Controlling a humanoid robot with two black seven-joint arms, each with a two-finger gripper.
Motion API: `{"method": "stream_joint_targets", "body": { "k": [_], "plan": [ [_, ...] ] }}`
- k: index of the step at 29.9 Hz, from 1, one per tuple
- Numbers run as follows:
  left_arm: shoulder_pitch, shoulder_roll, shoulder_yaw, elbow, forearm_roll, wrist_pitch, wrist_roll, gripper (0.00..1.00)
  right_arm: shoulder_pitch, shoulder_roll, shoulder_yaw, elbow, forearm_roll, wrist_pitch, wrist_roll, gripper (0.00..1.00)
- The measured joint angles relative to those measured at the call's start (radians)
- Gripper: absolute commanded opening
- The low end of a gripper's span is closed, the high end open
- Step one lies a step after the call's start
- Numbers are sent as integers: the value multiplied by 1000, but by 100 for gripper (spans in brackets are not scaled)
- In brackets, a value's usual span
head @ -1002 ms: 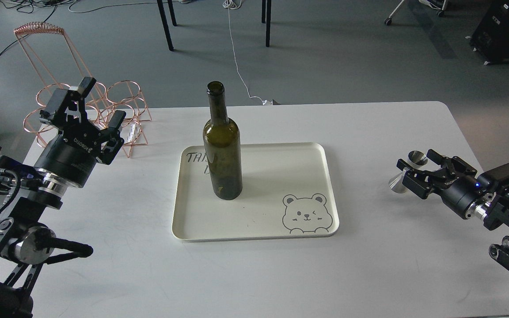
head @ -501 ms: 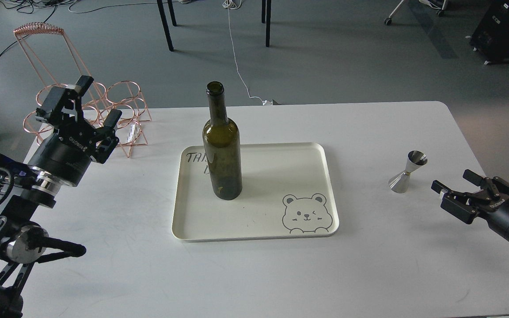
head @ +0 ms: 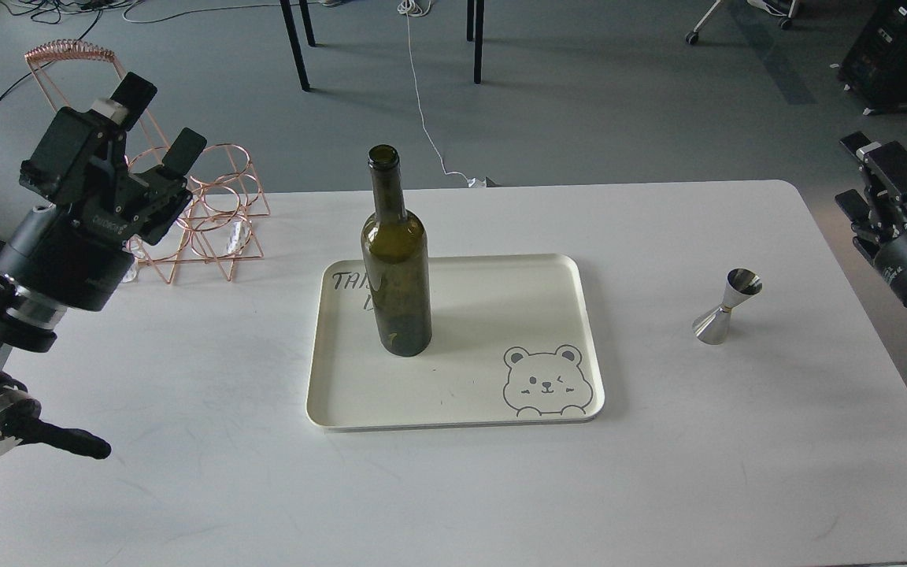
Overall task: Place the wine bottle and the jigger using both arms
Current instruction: 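Reach the left gripper to the wine bottle neck and grasp it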
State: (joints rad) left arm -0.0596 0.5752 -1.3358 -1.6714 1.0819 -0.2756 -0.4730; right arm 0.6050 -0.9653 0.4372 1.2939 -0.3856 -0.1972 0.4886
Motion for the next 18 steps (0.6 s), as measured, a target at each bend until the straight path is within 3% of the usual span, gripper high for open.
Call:
{"method": "stream_joint_targets", "body": {
  "k": [5,9,13,18],
  "plan": [
    [0,48,9,-50,247,-1,-15,98,34,57,63,-60,272,214,0,99],
    [-2,78,12,-77,440,-1,-16,98,36,105,106,-129,352,397,0,99],
    [-48,91,30,-80,682,-1,-16,98,37,155,114,-156,360,436,0,99],
    [-185,94,155,-58,938,-1,-16,98,34,166,115,-160,359,437,0,99]
  ]
}}
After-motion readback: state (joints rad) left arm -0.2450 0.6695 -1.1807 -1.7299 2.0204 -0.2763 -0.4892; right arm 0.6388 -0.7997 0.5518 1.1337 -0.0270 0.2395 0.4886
